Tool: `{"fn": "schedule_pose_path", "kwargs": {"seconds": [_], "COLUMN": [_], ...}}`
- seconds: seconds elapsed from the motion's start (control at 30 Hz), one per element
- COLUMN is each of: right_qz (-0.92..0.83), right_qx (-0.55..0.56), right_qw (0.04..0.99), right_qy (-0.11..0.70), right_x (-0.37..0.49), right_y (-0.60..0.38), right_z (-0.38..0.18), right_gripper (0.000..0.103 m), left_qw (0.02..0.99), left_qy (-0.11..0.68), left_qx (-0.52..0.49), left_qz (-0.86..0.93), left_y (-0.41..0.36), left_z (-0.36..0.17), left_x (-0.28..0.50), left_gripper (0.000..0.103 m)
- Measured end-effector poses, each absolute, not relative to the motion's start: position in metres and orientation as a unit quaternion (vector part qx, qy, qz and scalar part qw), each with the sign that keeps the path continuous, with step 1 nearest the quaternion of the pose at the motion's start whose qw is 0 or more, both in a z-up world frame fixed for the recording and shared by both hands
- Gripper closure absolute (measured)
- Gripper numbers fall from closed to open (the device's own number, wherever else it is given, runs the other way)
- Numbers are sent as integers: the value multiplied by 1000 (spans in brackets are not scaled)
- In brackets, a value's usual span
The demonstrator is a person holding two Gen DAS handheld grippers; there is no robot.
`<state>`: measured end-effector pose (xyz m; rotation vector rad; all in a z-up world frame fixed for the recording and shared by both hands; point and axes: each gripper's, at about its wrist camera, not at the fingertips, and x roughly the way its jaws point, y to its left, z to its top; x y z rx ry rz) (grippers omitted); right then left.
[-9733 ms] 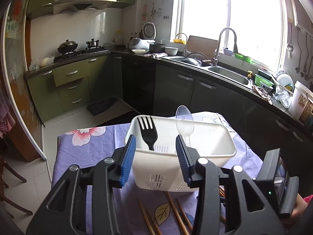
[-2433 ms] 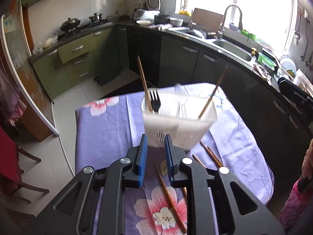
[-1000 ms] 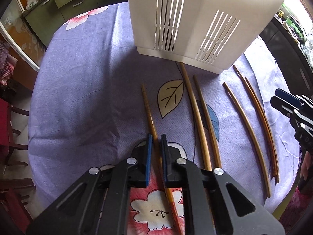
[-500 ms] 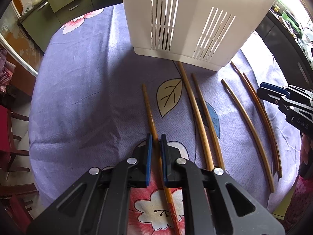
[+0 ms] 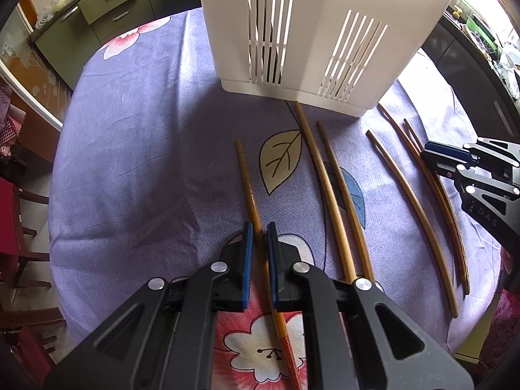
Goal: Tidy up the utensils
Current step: 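Close the left tool on one chopstick while the right tool closes on another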
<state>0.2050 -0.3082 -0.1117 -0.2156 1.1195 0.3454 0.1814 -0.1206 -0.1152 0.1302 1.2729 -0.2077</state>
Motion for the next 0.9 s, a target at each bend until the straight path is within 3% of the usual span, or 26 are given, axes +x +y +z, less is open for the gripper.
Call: {"fn": "schedule_pose_path", "kwargs": {"seconds": [0.47, 0.7, 0.9], "right_qz": [161, 154, 147], "right_qx": [-88, -77, -55], "right_qw": [821, 827, 849], "right_qy": [541, 535, 504], "right_x": [227, 219, 200], "right_y": [-317, -309, -320], "right_z": [-114, -112, -85], "right_gripper": [91, 97, 97], "left_qw": [795, 797, 798], "left_qy": [597, 595, 592], "left_qx": [57, 53, 50], "left_qz": [-90, -90, -97], "left_y": [-122, -121, -118], "left_z": [-116, -116, -111], "left_x": [188, 189, 187], "left_gripper": [93, 96, 97]}}
